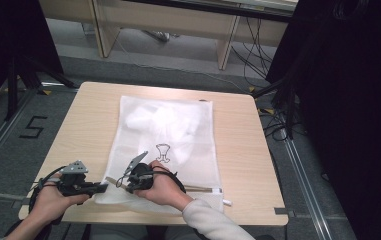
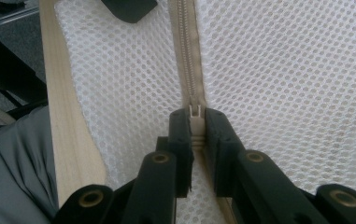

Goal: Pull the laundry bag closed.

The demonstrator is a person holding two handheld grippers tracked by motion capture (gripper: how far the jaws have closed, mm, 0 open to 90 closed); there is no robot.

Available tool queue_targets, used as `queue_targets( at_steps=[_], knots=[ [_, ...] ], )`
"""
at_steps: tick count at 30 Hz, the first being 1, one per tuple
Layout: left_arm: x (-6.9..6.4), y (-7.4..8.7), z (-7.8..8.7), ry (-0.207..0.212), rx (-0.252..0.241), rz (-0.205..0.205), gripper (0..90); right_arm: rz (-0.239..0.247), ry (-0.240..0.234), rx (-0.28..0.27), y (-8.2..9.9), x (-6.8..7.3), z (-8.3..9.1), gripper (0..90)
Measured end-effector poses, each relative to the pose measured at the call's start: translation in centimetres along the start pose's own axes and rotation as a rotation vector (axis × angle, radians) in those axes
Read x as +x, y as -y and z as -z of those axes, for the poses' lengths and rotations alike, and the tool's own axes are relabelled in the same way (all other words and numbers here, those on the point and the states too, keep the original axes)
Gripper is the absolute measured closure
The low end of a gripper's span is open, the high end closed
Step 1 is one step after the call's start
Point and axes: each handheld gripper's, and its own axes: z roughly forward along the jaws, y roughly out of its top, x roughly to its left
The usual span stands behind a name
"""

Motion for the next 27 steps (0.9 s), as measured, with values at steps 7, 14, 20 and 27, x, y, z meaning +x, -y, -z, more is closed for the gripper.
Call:
queue_targets(
  at_steps=[7, 14, 20, 27],
  knots=[
    [0.02, 0.01, -0.03, 0.006, -0.004, 0.001, 85.5, -0.001, -0.001, -0.005, 0.02, -0.06, 0.21, 82.5],
    [-0.01, 0.12, -0.15, -0.005, -0.018, 0.006, 85.4, -0.003, 0.003, 0.004, 0.33, -0.27, 0.44, 82.5],
    [0.08, 0.18, -0.19, -0.007, -0.012, -0.013, 85.4, 0.002, 0.000, 0.011, 0.61, -0.51, 0.50, 82.4],
    [0.14, 0.18, -0.10, -0.006, 0.010, -0.008, 85.4, -0.003, 0.001, 0.023, 0.74, -0.51, 0.66, 82.5]
  ],
)
